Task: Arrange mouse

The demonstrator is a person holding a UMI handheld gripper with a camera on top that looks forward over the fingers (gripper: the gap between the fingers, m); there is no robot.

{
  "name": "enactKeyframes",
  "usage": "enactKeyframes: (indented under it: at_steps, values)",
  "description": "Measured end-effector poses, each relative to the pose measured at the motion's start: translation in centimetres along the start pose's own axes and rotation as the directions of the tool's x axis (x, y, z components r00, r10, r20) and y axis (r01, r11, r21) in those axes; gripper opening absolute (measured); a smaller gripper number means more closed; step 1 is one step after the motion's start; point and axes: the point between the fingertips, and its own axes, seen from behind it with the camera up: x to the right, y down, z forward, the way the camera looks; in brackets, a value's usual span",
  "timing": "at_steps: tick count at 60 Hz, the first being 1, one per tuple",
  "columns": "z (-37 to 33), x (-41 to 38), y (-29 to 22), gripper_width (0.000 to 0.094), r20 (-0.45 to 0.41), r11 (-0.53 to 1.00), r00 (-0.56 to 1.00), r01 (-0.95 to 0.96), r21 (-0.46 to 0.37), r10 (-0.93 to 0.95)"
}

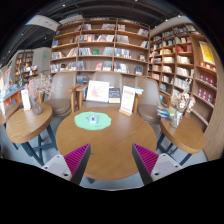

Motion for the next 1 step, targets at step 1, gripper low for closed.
enactKeyframes:
  at_steps: [1]
  values:
    - [-0.05, 0.06, 0.05, 0.0856, -0.001, 1.000, 1.000, -0.001, -0.001, 0.001]
